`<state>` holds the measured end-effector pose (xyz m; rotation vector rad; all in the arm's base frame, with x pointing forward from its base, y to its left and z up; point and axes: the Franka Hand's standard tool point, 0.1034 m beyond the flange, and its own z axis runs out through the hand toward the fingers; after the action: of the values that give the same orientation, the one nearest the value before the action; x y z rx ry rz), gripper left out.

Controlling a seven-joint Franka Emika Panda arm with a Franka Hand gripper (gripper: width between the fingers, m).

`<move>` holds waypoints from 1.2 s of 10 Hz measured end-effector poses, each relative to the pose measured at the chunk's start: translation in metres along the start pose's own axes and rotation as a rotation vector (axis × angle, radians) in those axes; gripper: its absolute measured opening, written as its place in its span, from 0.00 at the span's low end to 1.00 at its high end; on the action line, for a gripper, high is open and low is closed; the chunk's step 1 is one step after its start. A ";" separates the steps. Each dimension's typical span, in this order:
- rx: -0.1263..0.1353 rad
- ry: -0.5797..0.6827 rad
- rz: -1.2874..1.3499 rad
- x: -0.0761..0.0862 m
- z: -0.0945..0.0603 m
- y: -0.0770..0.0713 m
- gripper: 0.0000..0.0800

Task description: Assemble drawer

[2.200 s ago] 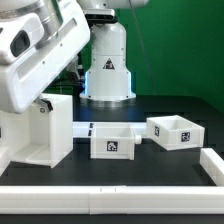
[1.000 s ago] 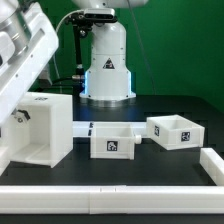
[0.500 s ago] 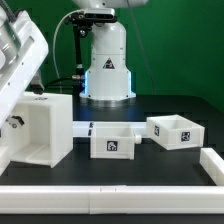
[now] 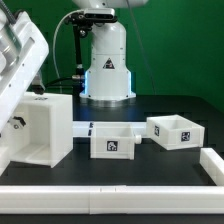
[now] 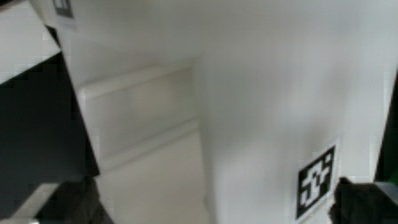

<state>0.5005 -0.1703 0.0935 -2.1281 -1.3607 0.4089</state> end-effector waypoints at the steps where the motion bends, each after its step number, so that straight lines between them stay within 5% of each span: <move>1: 0.076 0.000 0.002 -0.001 0.005 -0.005 0.81; 3: 0.227 -0.001 0.004 -0.003 0.010 -0.006 0.81; 4: 0.257 -0.003 0.005 -0.003 0.013 -0.005 0.81; 9: 0.256 -0.004 0.004 -0.003 0.014 -0.003 0.81; 10: 0.256 -0.004 0.004 -0.003 0.014 -0.003 0.65; 11: 0.256 -0.004 0.004 -0.003 0.014 -0.003 0.65; 12: 0.272 -0.003 0.004 -0.003 0.013 -0.008 0.48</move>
Offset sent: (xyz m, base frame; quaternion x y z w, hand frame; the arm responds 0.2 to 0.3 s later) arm 0.0000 0.0000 0.0000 0.1296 0.0000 0.0000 0.9916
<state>0.4867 -0.1668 0.0877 -1.9073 -1.2258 0.5655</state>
